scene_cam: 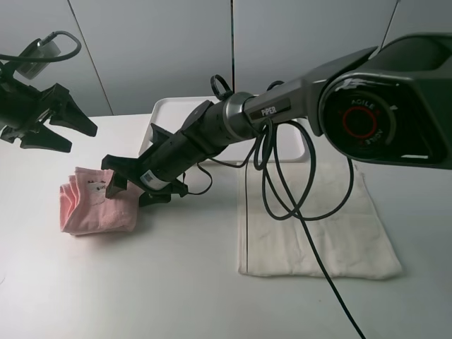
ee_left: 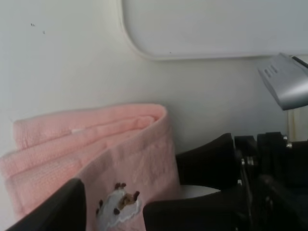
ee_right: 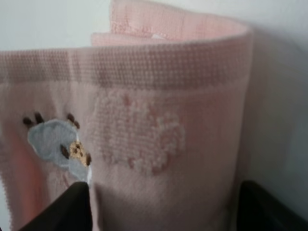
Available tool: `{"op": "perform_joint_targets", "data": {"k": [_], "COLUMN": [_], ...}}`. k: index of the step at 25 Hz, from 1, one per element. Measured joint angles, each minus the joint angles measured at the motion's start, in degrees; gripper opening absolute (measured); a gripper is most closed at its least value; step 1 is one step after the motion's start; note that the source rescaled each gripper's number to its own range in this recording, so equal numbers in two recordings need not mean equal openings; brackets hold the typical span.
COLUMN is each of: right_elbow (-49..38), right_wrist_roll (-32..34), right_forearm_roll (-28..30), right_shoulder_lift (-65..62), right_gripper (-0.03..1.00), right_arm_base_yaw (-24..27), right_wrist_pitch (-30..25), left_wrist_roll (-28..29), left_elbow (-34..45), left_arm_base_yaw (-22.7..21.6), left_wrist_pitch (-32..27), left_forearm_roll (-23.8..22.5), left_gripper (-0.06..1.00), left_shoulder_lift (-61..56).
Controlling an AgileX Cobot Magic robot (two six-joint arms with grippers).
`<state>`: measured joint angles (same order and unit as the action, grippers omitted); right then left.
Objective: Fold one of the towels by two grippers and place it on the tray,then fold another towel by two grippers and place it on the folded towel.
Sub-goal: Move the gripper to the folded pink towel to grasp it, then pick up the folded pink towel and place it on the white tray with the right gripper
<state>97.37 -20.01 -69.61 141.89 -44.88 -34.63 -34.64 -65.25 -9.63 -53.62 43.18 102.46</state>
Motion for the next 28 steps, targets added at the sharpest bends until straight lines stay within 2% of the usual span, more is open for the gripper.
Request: {"op": "perform_joint_targets", "data": {"k": [2,4,9,14,23,25,28], "right_elbow": [0.0,0.0,0.0,0.2,8.7,11.6,16.0], "right_wrist_roll": [0.0,-0.1,-2.8,-5.6,-5.8,-4.6,-0.6], "right_forearm_roll": [0.0,0.1,0.1,0.1,1.1,2.2,8.1], "right_shoulder_lift": [0.0,0.1,0.8,0.8,0.9,0.9,0.9], "right_gripper": [0.62,0.50,0.06,0.06,0.06,0.06,0.06], "right_arm_base_yaw": [-0.1,-0.1,-0.1,0.0,3.8,5.0,6.7], "right_wrist_pitch": [0.0,0.0,0.0,-0.8,-13.2,-14.1,-14.5], "left_wrist_roll": [0.0,-0.1,-0.9,-1.0,-1.0,-1.0,-1.0], "left_elbow": [0.0,0.0,0.0,0.0,0.0,0.0,0.0], "left_arm_base_yaw": [0.0,0.0,0.0,0.0,0.0,0.0,0.0], "left_wrist_pitch": [0.0,-0.1,-0.1,-0.1,-0.1,-0.1,-0.1], "left_forearm_roll": [0.1,0.1,0.1,0.1,0.1,0.1,0.1], "left_gripper": [0.90,0.90,0.90,0.90,0.90,0.90,0.90], "left_shoulder_lift": [0.0,0.0,0.0,0.0,0.0,0.0,0.0]}}
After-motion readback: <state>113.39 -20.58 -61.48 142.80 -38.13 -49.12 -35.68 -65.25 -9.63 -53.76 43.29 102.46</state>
